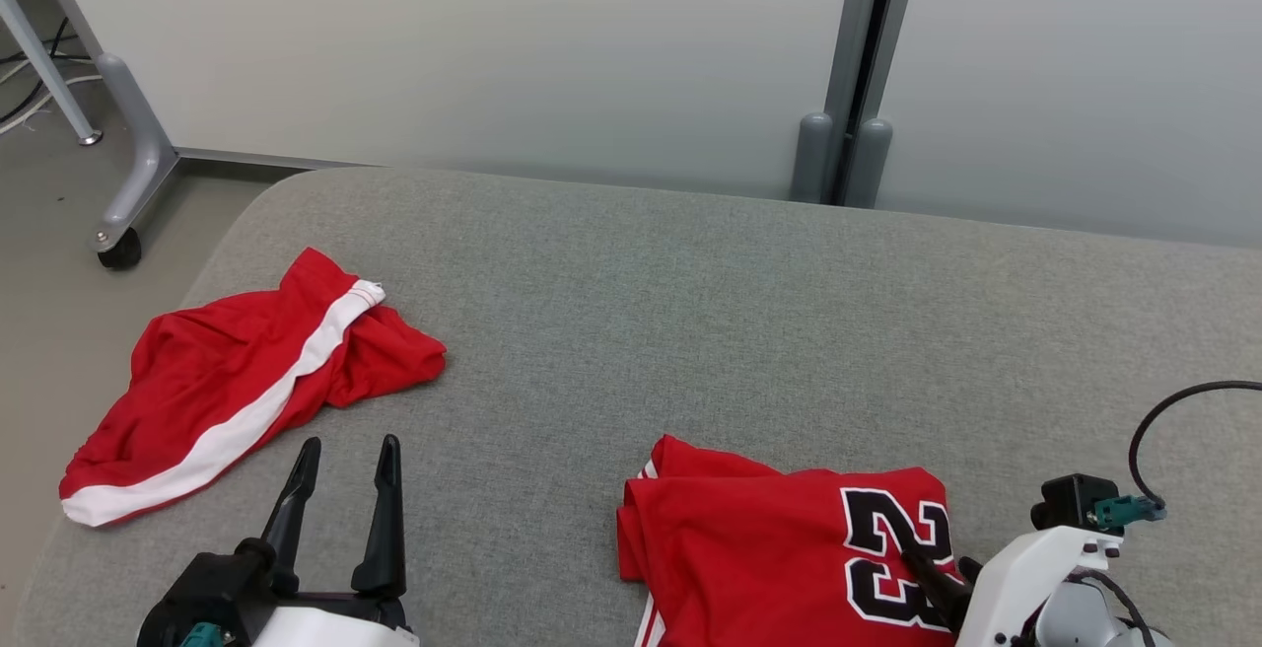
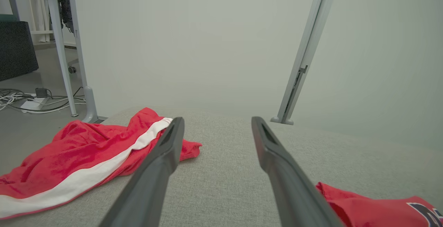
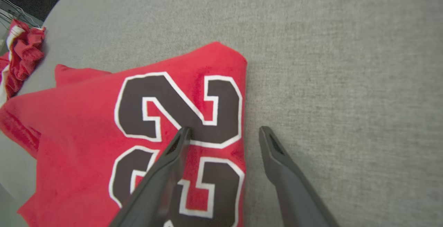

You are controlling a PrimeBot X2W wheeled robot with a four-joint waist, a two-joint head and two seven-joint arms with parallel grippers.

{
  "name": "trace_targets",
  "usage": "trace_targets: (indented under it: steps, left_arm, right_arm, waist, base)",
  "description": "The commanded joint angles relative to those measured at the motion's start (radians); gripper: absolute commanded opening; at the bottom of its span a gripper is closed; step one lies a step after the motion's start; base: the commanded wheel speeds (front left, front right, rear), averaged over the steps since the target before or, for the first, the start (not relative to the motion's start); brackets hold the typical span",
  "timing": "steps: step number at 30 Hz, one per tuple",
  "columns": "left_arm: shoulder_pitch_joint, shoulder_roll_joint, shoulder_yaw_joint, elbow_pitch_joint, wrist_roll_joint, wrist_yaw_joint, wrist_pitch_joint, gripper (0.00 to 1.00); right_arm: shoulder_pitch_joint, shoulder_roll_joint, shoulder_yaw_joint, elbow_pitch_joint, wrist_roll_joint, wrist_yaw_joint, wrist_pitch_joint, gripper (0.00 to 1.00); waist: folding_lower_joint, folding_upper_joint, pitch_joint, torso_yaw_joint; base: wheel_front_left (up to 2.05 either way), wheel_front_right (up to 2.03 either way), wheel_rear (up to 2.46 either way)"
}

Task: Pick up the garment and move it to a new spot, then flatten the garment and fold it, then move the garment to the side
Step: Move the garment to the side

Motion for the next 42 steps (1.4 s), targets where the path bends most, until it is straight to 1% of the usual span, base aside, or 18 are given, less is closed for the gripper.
trace_targets:
  steps: [1,4,7,8,9,10,13,15,19,20,21,22,28,34,38,42]
  left_arm:
    - [-0.013,0.0,0.002,0.001,0.009,-0.003,-0.001,1.0]
    - [-0.017,-0.001,0.002,0.004,0.009,-0.006,-0.001,1.0]
    - [-0.019,-0.001,0.002,0.007,0.01,-0.006,-0.001,1.0]
    - [-0.02,-0.001,0.002,0.008,0.011,-0.006,-0.001,1.0]
    - [-0.02,-0.001,0.003,0.009,0.012,-0.006,-0.001,1.0]
    - [-0.02,0.0,0.004,0.009,0.013,-0.005,-0.001,1.0]
    - [-0.02,0.001,0.002,0.011,0.015,-0.007,-0.001,1.0]
    - [-0.019,0.001,-0.002,0.011,0.015,-0.009,-0.001,1.0]
    - [-0.016,0.0,-0.009,0.006,0.017,-0.014,-0.001,1.0]
    - [-0.016,-0.001,-0.01,0.003,0.018,-0.014,-0.001,1.0]
    - [-0.02,-0.005,-0.014,-0.003,0.02,-0.017,-0.001,1.0]
    - [-0.025,-0.006,-0.019,-0.004,0.021,-0.019,-0.001,1.0]
    - [-0.051,-0.016,-0.041,-0.008,0.022,-0.035,-0.001,1.0]
    - [-0.109,-0.026,-0.069,-0.013,0.04,-0.05,0.0,1.0]
    - [-0.167,-0.019,-0.085,-0.01,0.056,-0.062,0.0,1.0]
    - [-0.225,-0.01,-0.099,-0.006,0.072,-0.07,0.003,1.0]
  right_arm:
    - [0.006,0.008,-0.02,0.029,0.004,0.001,0.039,1.0]
    - [0.013,0.026,-0.034,0.07,-0.002,0.001,0.094,1.0]
    - [0.012,0.04,-0.039,0.067,0.0,0.001,0.101,1.0]
    - [0.013,0.042,-0.037,0.06,0.006,0.001,0.096,0.65]
    - [0.014,0.042,-0.035,0.052,0.007,0.001,0.088,0.23]
    - [0.013,0.041,-0.034,0.042,0.009,0.001,0.078,0.0]
    - [0.009,0.034,-0.029,0.022,0.009,0.001,0.055,0.0]
    - [-0.001,0.023,-0.023,-0.002,0.009,0.001,0.017,0.0]
    - [-0.021,0.005,-0.001,-0.039,0.008,0.001,-0.053,0.0]
    - [-0.029,0.0,0.006,-0.047,0.008,0.001,-0.065,0.0]
    - [-0.043,-0.017,0.021,-0.054,0.009,0.001,-0.083,0.0]
    - [-0.052,-0.027,0.026,-0.061,0.009,0.001,-0.092,0.0]
    - [-0.135,-0.096,0.066,-0.078,0.008,0.001,-0.131,0.0]
    - [-0.286,-0.17,0.123,-0.045,0.038,0.001,-0.155,0.0]
    - [-0.396,-0.213,0.145,0.009,0.077,0.001,-0.194,0.0]
    - [-0.506,-0.257,0.147,0.089,0.109,0.001,-0.237,0.0]
  waist:
    - [0.0,0.0,0.007,0.015]
    - [0.0,0.0,0.011,0.024]
    - [0.0,0.0,0.013,0.027]
    - [0.0,0.0,0.013,0.027]
    - [0.0,0.0,0.012,0.026]
    - [0.0,0.0,0.011,0.025]
    - [0.0,0.0,0.006,0.019]
    - [0.0,0.0,0.002,0.008]
    - [0.0,0.0,-0.007,-0.033]
    - [0.0,0.0,-0.008,-0.049]
    - [0.0,0.0,-0.007,-0.085]
    - [0.0,0.0,-0.005,-0.104]
    - [0.0,0.0,0.018,-0.238]
    - [0.0,0.0,0.098,-0.359]
    - [0.0,0.0,0.173,-0.403]
    - [0.0,0.0,0.251,-0.425]
  base:
    - [0.0,0.0,0.0]
    - [0.0,0.0,0.0]
    - [0.0,0.0,0.0]
    - [0.0,0.0,0.0]
    - [0.0,0.0,0.0]
    - [0.0,0.0,0.0]
    - [0.0,0.0,0.0]
    - [0.0,0.0,0.0]
    - [0.0,0.0,0.0]
    - [0.0,0.0,0.0]
    - [0.0,0.0,0.0]
    - [0.0,0.0,0.0]
    - [0.0,0.0,0.0]
    - [0.0,0.0,0.0]
    - [0.0,0.0,0.0]
    - [0.0,0.0,0.0]
